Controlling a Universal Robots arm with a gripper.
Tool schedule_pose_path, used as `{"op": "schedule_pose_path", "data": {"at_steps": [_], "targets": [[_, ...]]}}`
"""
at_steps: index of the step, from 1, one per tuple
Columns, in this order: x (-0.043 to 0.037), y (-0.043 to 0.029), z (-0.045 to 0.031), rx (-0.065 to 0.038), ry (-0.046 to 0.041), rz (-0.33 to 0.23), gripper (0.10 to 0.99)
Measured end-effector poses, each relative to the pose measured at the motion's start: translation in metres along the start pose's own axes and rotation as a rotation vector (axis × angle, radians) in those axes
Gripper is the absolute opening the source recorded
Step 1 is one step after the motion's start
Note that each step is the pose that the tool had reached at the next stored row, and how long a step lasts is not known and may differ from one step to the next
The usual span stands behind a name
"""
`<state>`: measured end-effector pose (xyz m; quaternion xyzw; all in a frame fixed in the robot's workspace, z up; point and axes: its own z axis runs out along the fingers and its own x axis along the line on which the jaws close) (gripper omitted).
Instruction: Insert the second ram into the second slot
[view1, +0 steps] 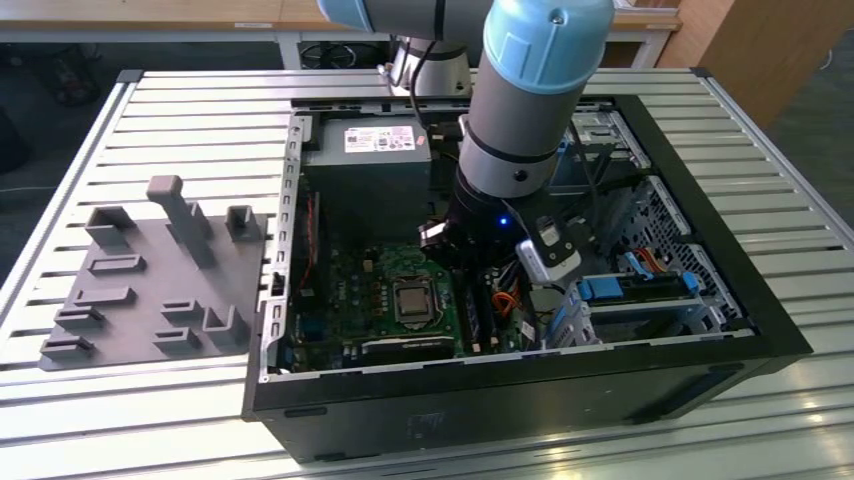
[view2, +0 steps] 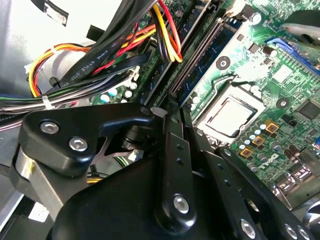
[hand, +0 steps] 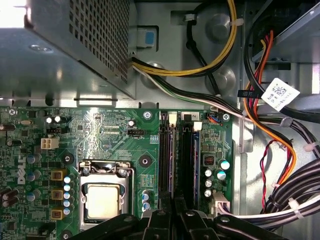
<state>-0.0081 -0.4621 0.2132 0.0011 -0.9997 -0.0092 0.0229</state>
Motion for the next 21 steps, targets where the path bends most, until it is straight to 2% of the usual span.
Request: {"op": "schedule_pose_path", "data": {"at_steps": [8,21], "targets": [[-0.0001,-0.0001,0.003,0.0,0.0,0.0,0.137],[-0.0001,0.0001,0.0025,-0.001,0.0001,0.0,0.137]]}}
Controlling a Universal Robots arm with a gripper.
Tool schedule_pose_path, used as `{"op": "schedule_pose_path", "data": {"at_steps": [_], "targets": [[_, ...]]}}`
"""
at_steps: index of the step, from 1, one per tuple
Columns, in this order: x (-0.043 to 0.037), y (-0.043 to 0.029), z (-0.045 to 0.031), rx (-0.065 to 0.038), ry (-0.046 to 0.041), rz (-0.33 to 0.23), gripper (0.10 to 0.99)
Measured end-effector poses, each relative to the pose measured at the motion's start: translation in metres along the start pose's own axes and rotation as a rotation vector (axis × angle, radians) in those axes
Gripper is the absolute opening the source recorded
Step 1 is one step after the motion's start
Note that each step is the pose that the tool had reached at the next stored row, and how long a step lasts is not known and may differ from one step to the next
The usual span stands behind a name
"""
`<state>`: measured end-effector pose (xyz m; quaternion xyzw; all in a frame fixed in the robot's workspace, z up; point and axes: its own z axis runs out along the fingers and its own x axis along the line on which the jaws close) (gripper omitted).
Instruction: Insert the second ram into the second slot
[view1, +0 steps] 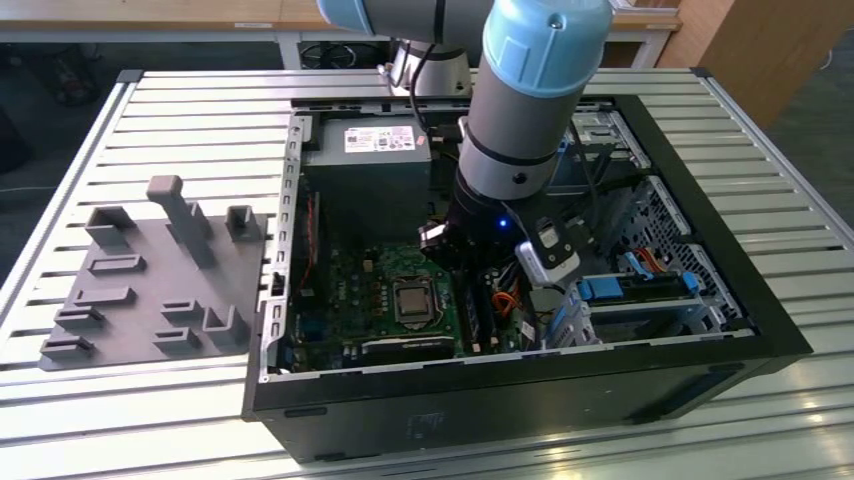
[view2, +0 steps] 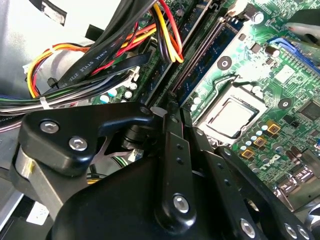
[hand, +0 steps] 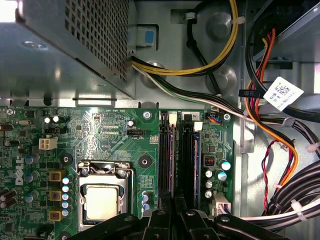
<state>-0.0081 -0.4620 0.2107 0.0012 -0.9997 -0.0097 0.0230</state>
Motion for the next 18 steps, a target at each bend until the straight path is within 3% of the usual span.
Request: {"op": "schedule_pose_path", "data": {"at_steps": [8,13,18], "targets": [[0.0001,0.0,-0.0008,-0.001,0.0,-0.001,0.137],[0.0001,0.0001,-0.0009,-0.009,-0.0001,-0.001,0.137],[0.0,0.0,-0.0002,-0.01,-0.0001,-0.001,0.137]]}}
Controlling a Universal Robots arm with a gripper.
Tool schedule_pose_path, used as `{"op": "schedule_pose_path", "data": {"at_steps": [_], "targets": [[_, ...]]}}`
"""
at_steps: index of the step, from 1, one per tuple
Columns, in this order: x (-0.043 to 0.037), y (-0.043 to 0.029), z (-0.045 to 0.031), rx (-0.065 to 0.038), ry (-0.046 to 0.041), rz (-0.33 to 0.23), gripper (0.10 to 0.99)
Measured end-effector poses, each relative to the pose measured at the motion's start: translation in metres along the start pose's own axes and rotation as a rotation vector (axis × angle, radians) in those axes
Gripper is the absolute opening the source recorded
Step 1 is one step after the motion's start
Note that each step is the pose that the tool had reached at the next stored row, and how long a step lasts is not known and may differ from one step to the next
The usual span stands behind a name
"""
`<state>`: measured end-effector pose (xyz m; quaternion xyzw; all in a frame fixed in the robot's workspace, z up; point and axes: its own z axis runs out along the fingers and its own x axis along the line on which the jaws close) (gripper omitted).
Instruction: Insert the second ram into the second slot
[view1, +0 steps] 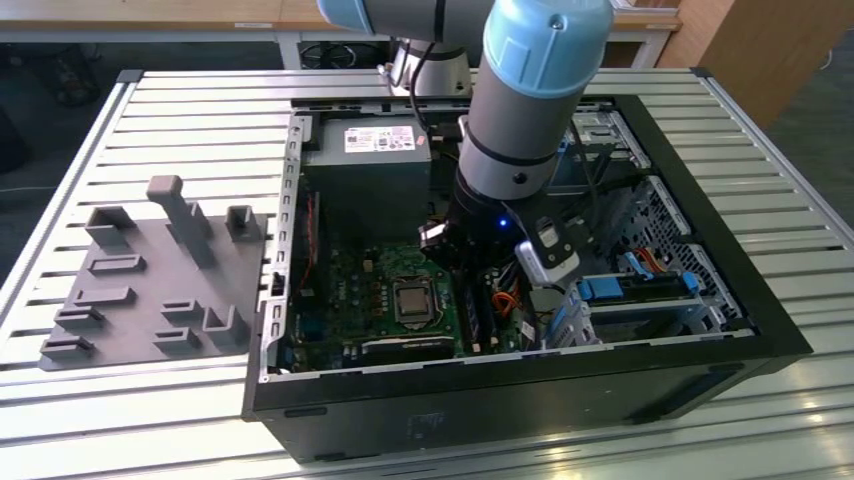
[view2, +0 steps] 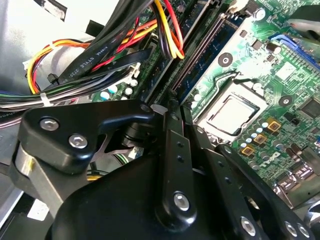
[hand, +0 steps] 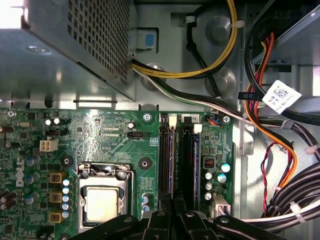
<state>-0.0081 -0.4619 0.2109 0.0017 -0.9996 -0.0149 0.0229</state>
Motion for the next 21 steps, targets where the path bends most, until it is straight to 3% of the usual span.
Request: {"op": "schedule_pose_path", "data": {"at_steps": [11,12,14,21], "targets": [[-0.0001,0.0,0.0012,0.0,0.0,0.0,0.149],[-0.0001,0.0,0.0012,0.0,0.0,0.0,0.212],[0.0,0.0,0.0008,0.0,0.0001,0.0,0.212],[0.0005,0.0004,-0.011,0.0,0.0001,0.0,0.212]]}}
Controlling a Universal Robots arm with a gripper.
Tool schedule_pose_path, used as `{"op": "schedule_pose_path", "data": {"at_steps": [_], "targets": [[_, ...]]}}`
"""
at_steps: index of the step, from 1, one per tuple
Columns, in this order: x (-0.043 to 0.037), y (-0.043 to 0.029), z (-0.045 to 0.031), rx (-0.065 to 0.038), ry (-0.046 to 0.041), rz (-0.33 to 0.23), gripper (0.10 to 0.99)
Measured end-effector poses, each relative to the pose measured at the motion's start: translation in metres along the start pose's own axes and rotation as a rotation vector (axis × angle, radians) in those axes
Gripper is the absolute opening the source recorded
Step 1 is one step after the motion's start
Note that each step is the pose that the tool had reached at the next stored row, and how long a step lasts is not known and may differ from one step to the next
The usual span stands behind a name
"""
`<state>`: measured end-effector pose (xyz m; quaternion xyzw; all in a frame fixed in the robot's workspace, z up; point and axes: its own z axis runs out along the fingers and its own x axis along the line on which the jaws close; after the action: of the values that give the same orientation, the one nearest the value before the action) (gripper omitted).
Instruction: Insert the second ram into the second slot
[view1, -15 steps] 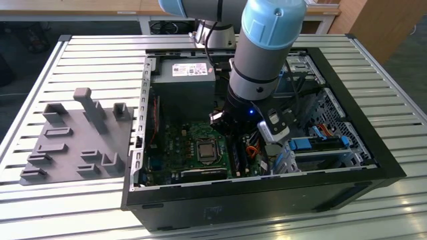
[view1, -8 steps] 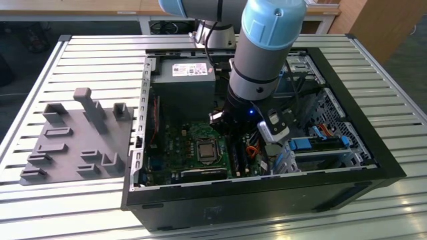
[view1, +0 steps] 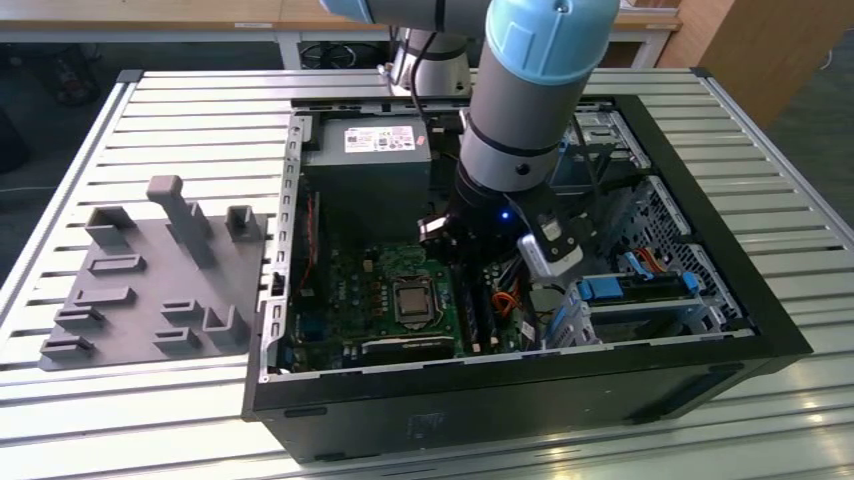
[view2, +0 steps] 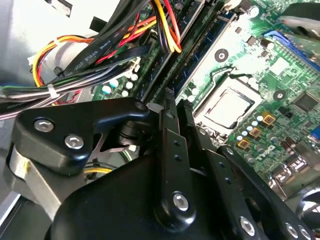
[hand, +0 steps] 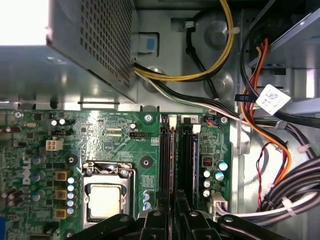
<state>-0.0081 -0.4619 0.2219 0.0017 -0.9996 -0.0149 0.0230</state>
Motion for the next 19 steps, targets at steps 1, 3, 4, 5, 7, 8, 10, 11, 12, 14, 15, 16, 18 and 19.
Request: {"op": "schedule_pose_path", "data": {"at_steps": [1,3,4,5,7,8,10,11,12,14,15,16,18,19], "targets": [[0.0001,0.0001,-0.0017,0.0,0.0,0.0,0.212],[0.0002,0.0001,-0.0044,0.0,0.0003,0.0,0.196],[0.0002,0.0002,-0.0045,0.0,0.0003,0.0,0.196],[0.0002,0.0002,-0.0045,0.0,0.0003,0.0,0.129],[0.0002,0.0001,-0.0045,0.0,0.0004,0.0,0.106],[0.0002,0.0001,-0.0039,0.0,0.0003,0.0,0.106],[0.0001,0.0001,-0.0029,0.0,0.0004,0.0,0.106],[0.0001,0.0001,-0.0022,0.0,0.0004,0.0,0.106],[0.0001,0.0,-0.0014,0.0,0.0004,0.0,0.106],[0.0,0.0,0.0,0.0,0.0004,0.0,0.106],[0.0,-0.0001,0.0007,0.0,0.0004,0.0,0.106],[-0.0001,-0.0001,0.0012,0.001,0.0005,0.0,0.106],[-0.0001,-0.0002,0.0024,0.001,0.0007,0.0,0.106],[-0.0001,-0.0002,0.0029,0.001,0.0007,0.0,0.106]]}}
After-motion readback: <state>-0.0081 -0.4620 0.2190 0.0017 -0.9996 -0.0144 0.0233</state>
